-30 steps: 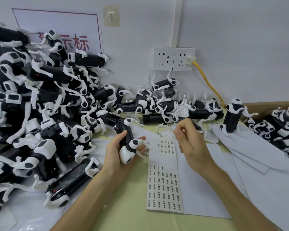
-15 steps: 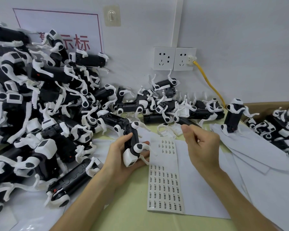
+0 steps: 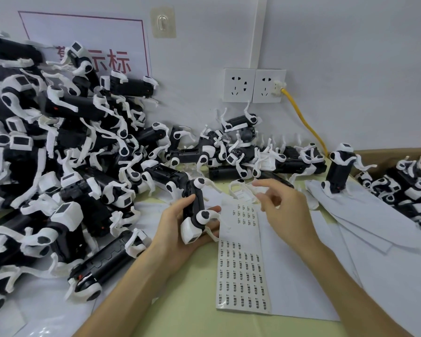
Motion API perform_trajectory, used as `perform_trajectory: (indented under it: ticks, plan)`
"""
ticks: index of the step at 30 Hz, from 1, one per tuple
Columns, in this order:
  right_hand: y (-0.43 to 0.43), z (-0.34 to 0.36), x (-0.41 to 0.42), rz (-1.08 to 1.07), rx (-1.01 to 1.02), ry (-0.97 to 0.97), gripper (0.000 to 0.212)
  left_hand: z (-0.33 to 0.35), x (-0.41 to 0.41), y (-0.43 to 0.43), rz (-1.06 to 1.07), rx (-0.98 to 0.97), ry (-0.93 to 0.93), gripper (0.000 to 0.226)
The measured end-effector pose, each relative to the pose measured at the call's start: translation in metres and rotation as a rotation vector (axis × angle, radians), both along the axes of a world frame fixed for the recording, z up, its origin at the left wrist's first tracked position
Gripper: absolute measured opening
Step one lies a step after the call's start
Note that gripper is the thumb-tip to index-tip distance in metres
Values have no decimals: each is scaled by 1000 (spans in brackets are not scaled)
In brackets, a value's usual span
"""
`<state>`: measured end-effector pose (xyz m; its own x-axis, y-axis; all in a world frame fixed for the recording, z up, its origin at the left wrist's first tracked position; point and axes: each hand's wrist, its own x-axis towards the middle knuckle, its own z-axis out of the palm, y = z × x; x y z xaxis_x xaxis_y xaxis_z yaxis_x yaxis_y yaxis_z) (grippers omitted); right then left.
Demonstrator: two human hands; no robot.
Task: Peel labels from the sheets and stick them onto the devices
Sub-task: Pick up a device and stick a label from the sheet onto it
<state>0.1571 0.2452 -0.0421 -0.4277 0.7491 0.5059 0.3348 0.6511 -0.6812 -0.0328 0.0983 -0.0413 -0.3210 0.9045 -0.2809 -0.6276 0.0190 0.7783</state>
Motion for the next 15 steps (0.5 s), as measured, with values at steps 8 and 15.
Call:
perform_trajectory:
  ticks: [8, 15]
  plan:
    - [-21, -3, -9, 142, -30, -314, 29, 0, 2, 0, -54, 10, -4, 38]
    - [-28, -3, -14, 166, -46, -290, 26, 2, 8, -4, -98, 63, 59, 29]
